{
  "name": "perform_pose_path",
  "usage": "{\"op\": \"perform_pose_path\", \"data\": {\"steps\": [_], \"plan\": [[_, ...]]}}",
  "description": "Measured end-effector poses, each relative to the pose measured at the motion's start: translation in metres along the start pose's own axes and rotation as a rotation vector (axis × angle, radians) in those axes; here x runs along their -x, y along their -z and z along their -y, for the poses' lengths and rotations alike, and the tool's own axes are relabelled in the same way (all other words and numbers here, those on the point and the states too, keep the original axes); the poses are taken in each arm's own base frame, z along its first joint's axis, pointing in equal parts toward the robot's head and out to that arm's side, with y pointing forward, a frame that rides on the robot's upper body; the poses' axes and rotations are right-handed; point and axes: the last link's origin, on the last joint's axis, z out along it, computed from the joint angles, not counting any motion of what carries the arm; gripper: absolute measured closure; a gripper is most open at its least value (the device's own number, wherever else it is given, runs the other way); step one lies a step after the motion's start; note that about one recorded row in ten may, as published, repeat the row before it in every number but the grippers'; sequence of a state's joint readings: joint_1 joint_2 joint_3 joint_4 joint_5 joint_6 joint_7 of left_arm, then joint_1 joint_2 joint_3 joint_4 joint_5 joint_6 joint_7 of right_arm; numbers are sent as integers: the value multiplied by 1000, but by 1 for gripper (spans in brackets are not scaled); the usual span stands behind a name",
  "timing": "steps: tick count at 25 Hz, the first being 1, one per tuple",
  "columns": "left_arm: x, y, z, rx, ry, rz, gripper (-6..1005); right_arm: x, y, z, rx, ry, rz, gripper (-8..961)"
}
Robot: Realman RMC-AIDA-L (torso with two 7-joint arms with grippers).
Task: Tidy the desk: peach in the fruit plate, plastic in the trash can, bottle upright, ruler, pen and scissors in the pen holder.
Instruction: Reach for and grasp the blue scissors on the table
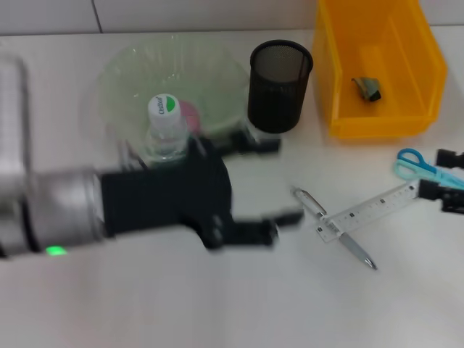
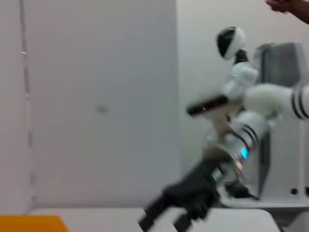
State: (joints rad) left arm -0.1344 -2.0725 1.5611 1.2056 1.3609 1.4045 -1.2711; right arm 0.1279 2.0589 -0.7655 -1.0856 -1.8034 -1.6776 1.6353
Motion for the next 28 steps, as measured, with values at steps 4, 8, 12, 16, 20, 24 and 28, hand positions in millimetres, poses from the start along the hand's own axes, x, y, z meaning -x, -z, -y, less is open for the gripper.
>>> {"op": "perform_pose_path", "data": {"steps": [4, 8, 12, 16, 20, 24, 28], "plan": [[44, -21, -14, 83, 27, 24, 181, 32, 21, 6, -80, -7, -207, 113], [69, -32, -20, 100, 65, 21, 181, 71, 23, 18, -243, 32, -540, 114], [78, -31, -17, 74, 97, 33, 182, 84, 8, 22, -275, 87, -653, 114], [79, -29, -17, 61, 107, 33, 182, 85, -16, 26, -283, 202, -754, 114], [81, -27, -17, 55, 115, 38, 182, 81, -31, 30, -251, 316, -788, 114], [82, -27, -16, 48, 119, 44, 182, 73, -38, 40, -243, 391, -795, 115], [84, -26, -15, 38, 128, 55, 182, 65, -45, 53, -262, 374, -789, 115]]}}
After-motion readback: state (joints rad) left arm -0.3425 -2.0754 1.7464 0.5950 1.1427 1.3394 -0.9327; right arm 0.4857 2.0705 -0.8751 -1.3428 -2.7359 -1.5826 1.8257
